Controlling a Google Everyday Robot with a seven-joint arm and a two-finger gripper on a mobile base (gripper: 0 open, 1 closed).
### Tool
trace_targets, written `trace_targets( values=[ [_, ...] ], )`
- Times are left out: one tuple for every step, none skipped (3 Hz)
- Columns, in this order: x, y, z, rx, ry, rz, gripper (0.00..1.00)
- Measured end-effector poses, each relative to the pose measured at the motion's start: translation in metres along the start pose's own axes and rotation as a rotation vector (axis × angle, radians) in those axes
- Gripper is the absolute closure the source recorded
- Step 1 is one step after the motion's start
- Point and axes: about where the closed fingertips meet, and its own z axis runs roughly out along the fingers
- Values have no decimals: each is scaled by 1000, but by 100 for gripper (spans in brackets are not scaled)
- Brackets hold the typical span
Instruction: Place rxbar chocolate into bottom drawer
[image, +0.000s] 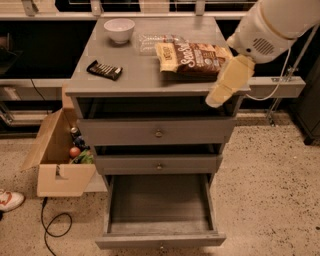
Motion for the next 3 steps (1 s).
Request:
trace_targets(
  values=[
    [-47,-27,33,-17,-106,68,0],
    [-84,-45,74,-49,-188,189,0],
    [-118,-50,124,-93,-269,231,0]
  ],
)
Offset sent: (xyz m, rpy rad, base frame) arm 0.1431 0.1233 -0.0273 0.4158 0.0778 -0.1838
